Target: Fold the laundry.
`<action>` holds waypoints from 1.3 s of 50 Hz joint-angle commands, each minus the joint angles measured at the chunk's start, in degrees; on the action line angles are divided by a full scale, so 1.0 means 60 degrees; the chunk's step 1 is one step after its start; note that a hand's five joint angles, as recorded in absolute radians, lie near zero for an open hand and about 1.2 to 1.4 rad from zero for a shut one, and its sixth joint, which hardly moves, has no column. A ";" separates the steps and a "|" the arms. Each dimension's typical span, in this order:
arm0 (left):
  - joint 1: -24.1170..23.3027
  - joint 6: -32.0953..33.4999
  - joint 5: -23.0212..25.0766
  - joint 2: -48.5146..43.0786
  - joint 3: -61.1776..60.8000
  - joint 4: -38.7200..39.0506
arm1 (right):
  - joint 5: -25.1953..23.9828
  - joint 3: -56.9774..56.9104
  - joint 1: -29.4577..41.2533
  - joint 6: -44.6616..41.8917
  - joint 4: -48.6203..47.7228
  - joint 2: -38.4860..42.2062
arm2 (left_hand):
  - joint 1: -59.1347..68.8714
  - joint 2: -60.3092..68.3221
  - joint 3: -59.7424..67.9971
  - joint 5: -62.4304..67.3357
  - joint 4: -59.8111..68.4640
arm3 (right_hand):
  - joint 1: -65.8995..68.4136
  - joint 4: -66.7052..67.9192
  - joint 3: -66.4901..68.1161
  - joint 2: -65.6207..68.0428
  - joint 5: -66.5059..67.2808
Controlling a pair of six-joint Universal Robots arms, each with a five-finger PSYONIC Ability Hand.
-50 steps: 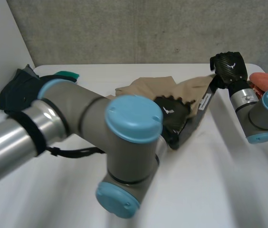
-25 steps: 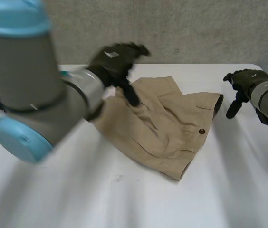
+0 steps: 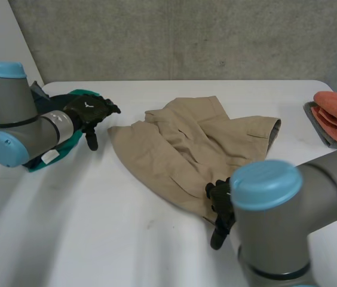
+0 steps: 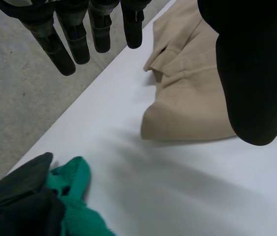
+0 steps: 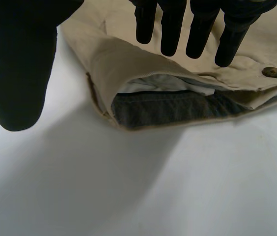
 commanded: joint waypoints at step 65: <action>-0.1917 -0.2822 -0.4084 0.3055 -0.1574 0.5347 | -0.3424 -0.6864 -0.2991 -0.1410 -0.4965 0.2159 | 1.1319 1.1365 1.1311 1.1155 1.1411 | 1.0705 1.0616 1.0561 1.0567 1.0507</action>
